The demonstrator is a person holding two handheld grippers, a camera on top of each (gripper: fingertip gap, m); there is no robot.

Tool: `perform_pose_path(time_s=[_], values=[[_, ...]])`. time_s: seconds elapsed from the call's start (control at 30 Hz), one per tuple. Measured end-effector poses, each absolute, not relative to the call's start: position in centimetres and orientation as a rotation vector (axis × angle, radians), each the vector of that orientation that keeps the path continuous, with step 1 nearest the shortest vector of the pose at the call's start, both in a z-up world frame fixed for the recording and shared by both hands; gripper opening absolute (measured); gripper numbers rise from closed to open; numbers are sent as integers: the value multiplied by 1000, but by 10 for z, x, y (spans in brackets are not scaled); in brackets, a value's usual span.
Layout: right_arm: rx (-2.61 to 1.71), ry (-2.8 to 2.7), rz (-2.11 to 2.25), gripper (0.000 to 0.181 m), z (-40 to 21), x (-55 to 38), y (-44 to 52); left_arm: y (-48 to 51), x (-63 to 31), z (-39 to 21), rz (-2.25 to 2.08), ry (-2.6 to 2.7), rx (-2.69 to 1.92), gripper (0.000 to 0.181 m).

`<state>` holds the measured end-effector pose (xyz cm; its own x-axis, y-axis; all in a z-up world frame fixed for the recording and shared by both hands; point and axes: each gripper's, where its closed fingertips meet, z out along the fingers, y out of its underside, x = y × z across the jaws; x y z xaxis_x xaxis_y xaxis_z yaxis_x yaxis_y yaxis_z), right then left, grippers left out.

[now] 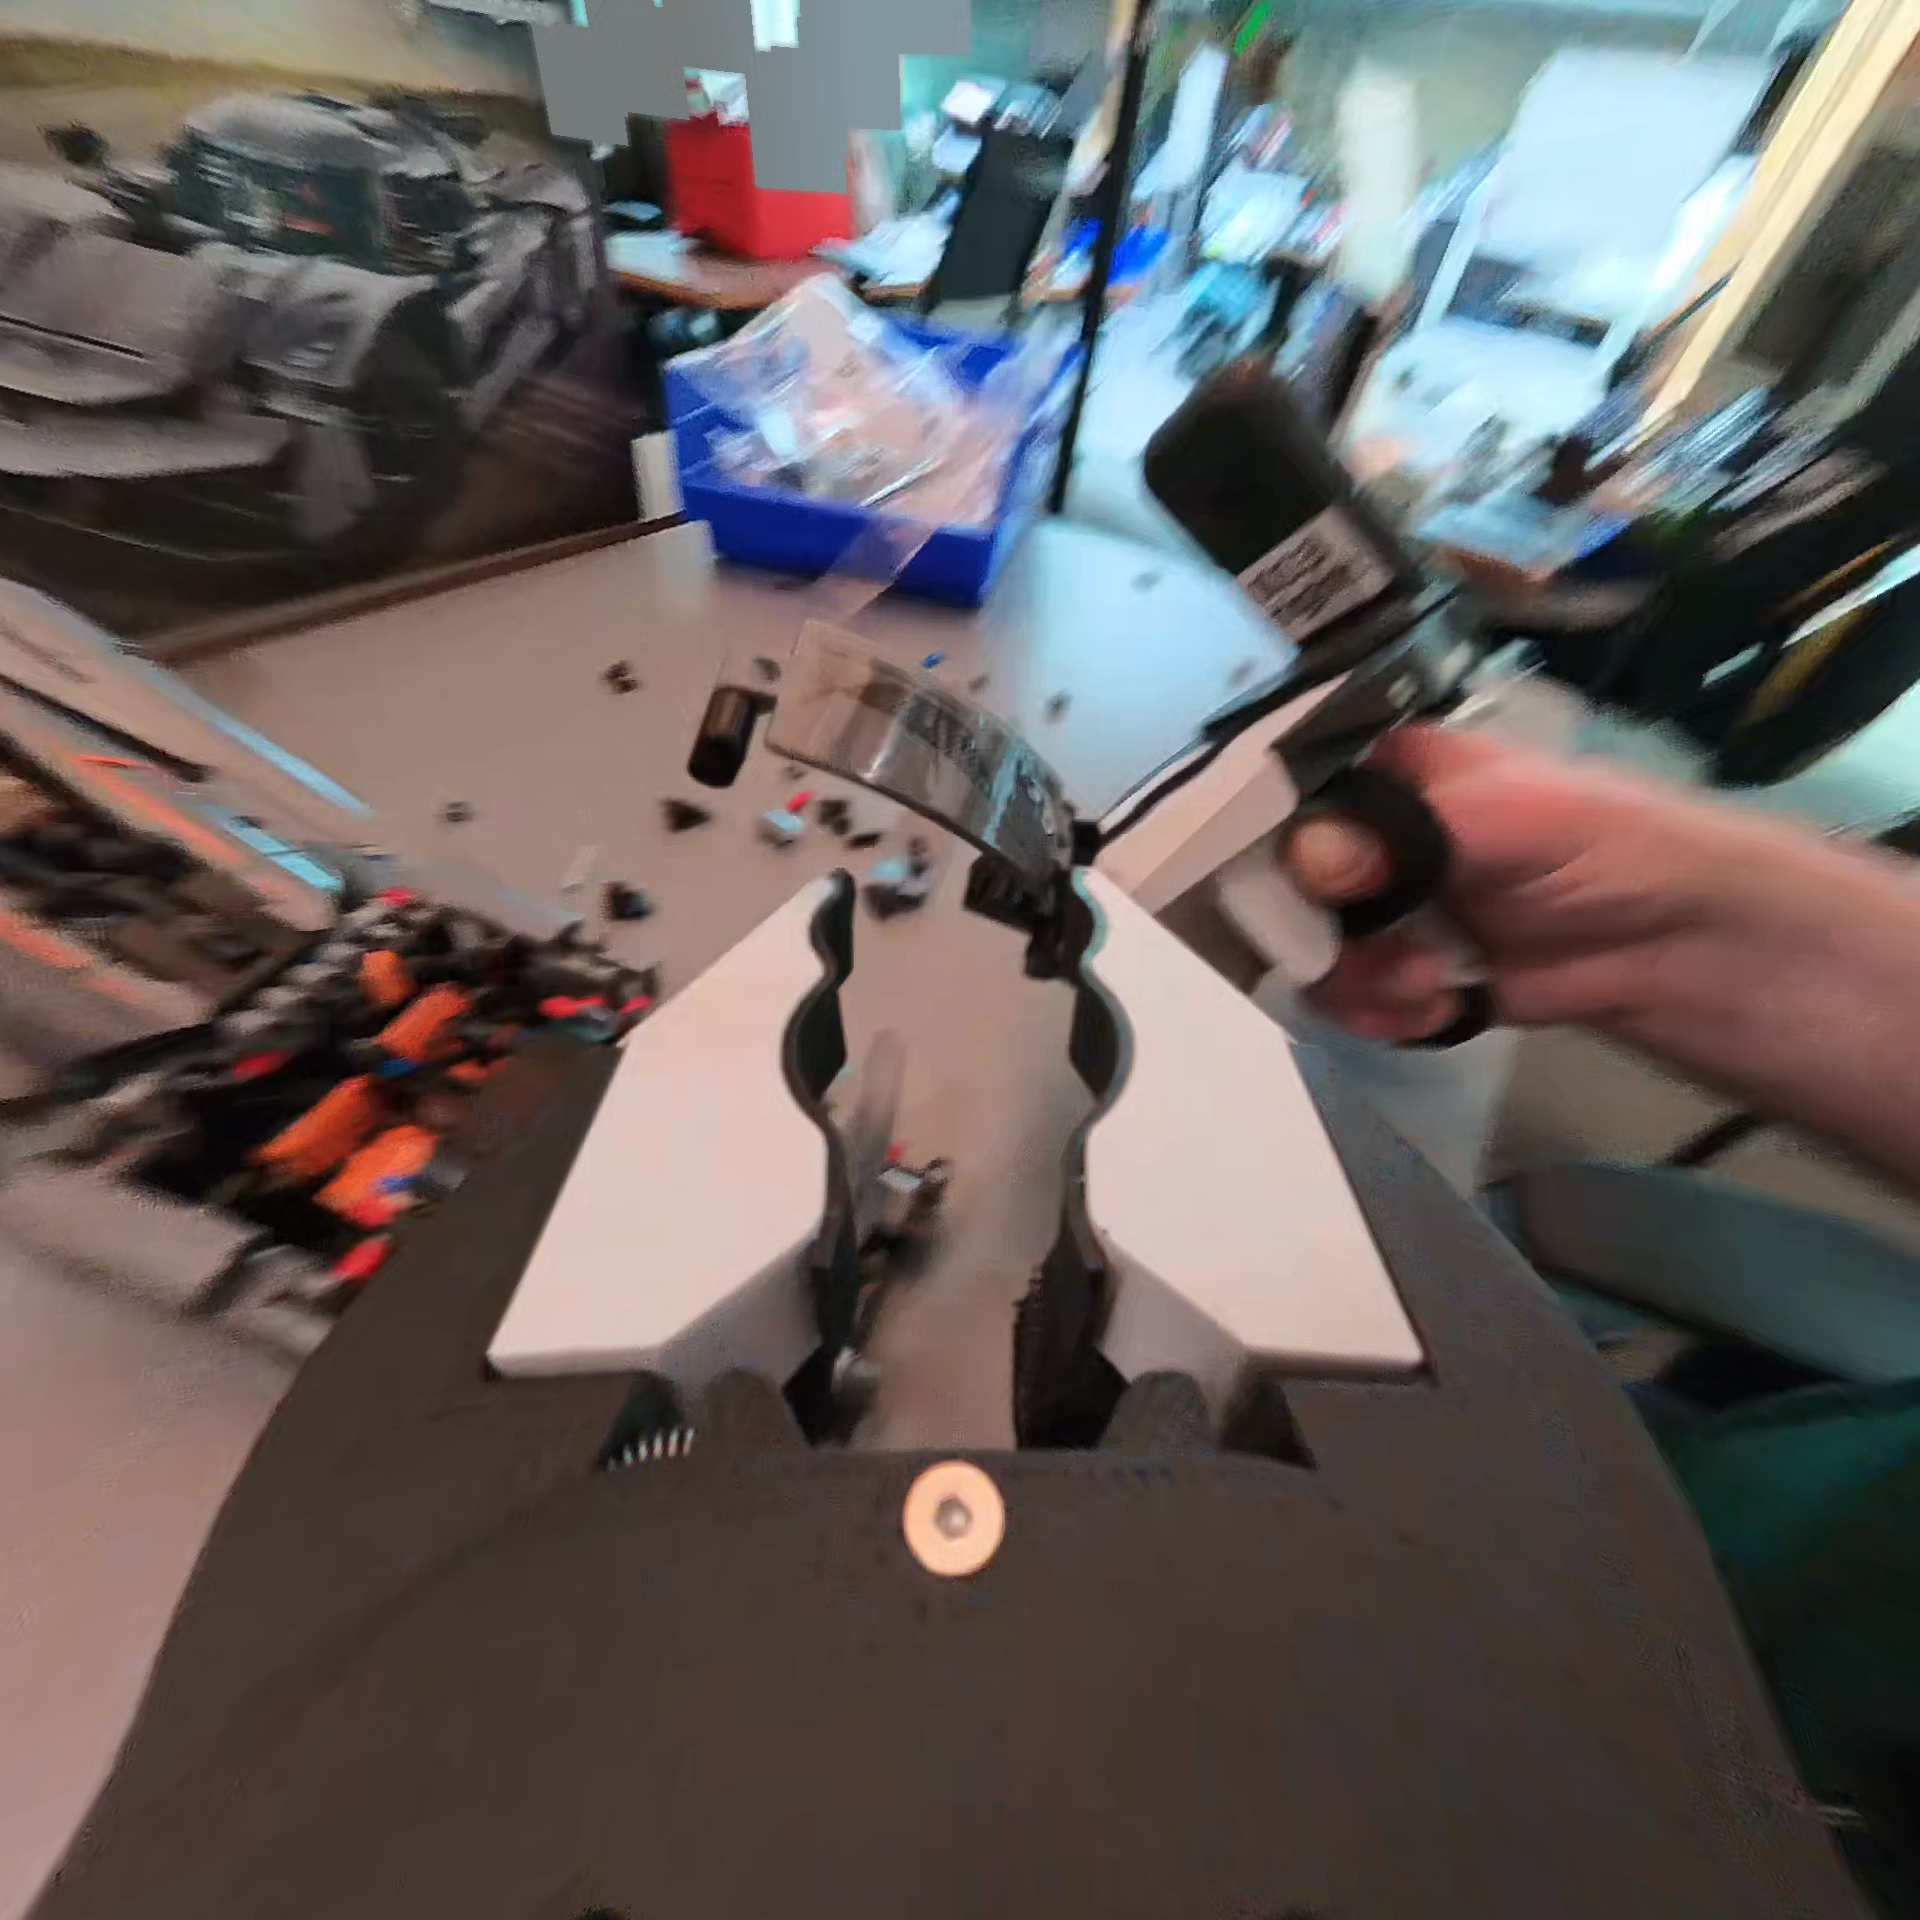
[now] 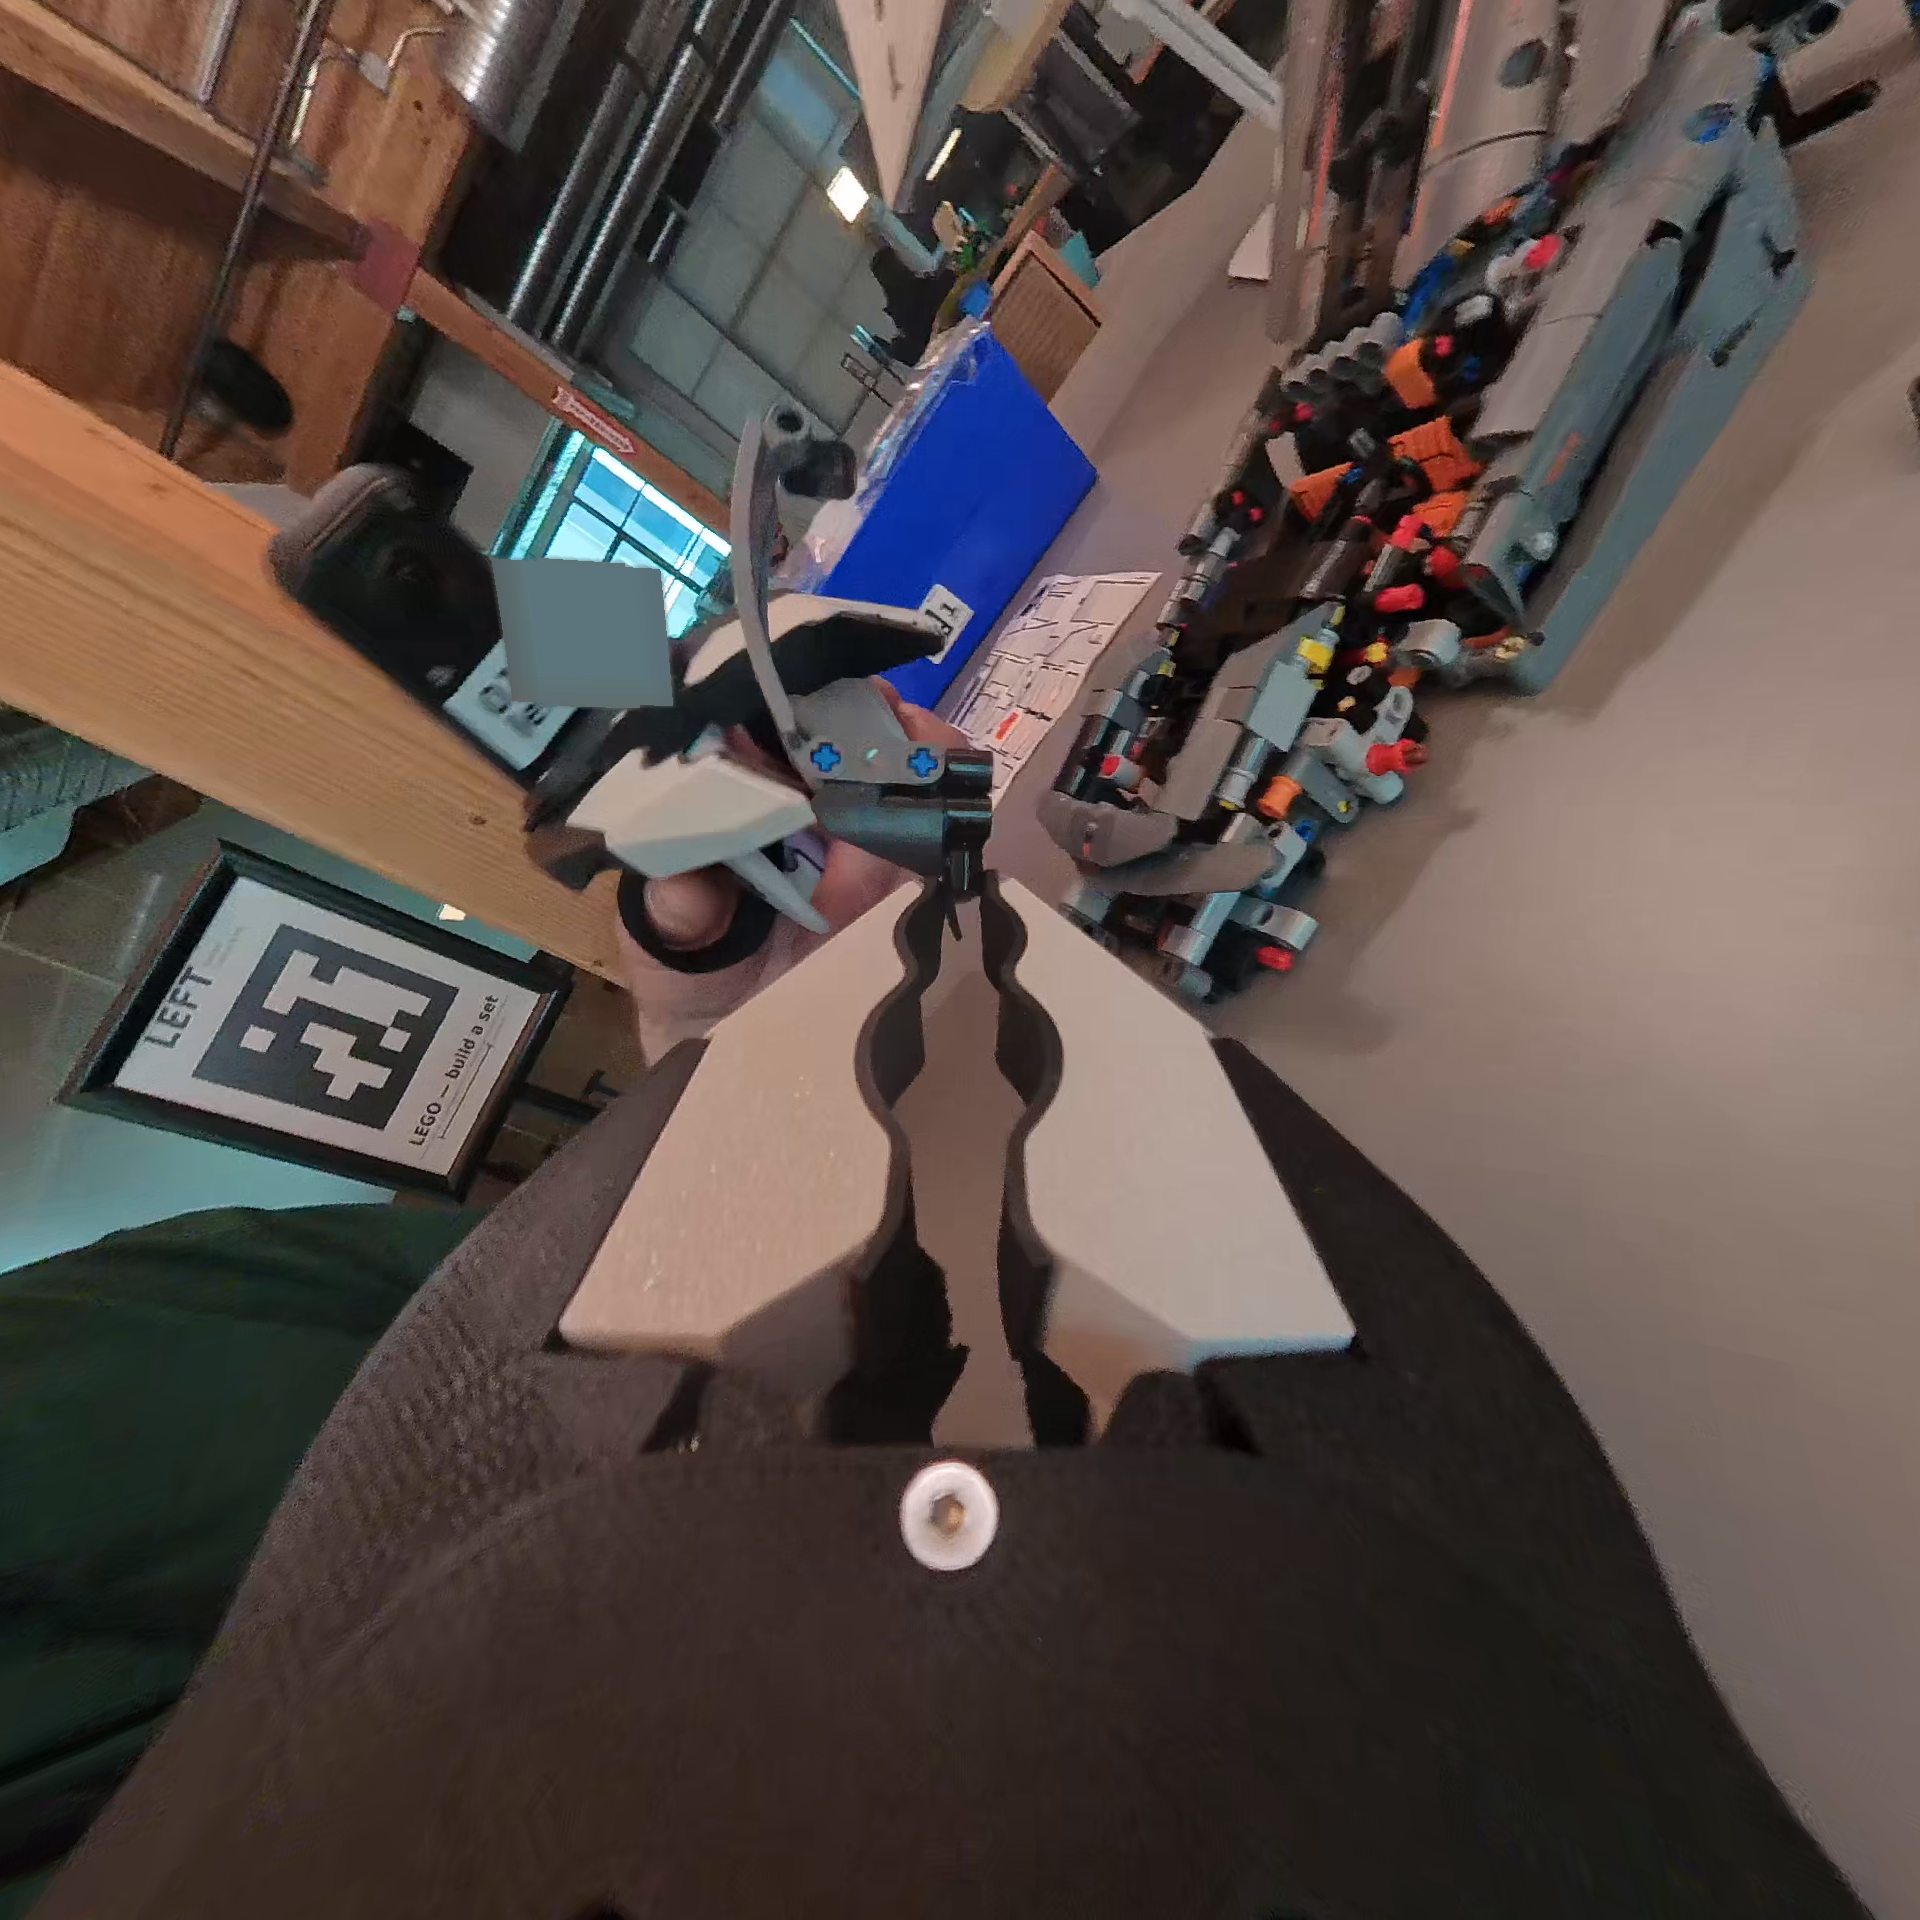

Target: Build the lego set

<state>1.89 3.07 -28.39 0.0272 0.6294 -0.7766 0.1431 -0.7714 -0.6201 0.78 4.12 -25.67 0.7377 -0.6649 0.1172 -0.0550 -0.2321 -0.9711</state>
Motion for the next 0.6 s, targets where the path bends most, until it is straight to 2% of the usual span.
perform_pose_path(time_s=[0.1, 0.23, 0.3, 0.43, 0.53, 0.6], values=[[-1884, -800, 1818, 5, -272, 20, 27, 35, 16, -242, -932, 485, -1629, 19], [-1876, -789, 1806, 5, -272, 23, 30, 27, 13, -226, -1168, 397, -1503, 32], [-1870, -774, 1829, 4, -273, 23, 29, 28, 8, -219, -1194, 359, -1472, 32], [-1869, -764, 1868, 4, -276, 20, 23, 32, 14, -221, -1152, 375, -1515, 7], [-1876, -783, 1856, 5, -277, 17, 20, 34, 18, -219, -1163, 377, -1514, 2], [-1884, -776, 1798, 17, -279, 18, 25, 40, 15, -217, -1145, 342, -1508, 0]])
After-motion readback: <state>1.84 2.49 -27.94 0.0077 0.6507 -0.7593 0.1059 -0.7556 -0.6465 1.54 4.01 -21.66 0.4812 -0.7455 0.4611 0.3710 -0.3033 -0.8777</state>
